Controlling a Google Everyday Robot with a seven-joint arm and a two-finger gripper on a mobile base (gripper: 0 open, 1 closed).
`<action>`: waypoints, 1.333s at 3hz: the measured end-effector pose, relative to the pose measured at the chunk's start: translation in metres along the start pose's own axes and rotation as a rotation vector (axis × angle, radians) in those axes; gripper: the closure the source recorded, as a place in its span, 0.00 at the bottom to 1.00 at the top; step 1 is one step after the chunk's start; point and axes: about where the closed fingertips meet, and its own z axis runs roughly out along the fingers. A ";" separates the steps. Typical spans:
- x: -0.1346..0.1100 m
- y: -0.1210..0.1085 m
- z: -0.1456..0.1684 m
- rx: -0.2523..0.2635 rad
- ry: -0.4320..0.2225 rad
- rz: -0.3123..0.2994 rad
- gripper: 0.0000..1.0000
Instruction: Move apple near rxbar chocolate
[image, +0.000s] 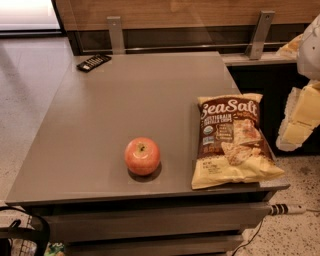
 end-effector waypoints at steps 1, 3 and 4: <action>-0.001 0.000 -0.001 0.002 -0.004 -0.001 0.00; -0.054 0.026 0.028 -0.091 -0.192 0.001 0.00; -0.080 0.041 0.049 -0.126 -0.215 -0.005 0.00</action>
Offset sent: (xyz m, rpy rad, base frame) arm -0.0007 0.0446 -0.0117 0.1958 0.0241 0.0817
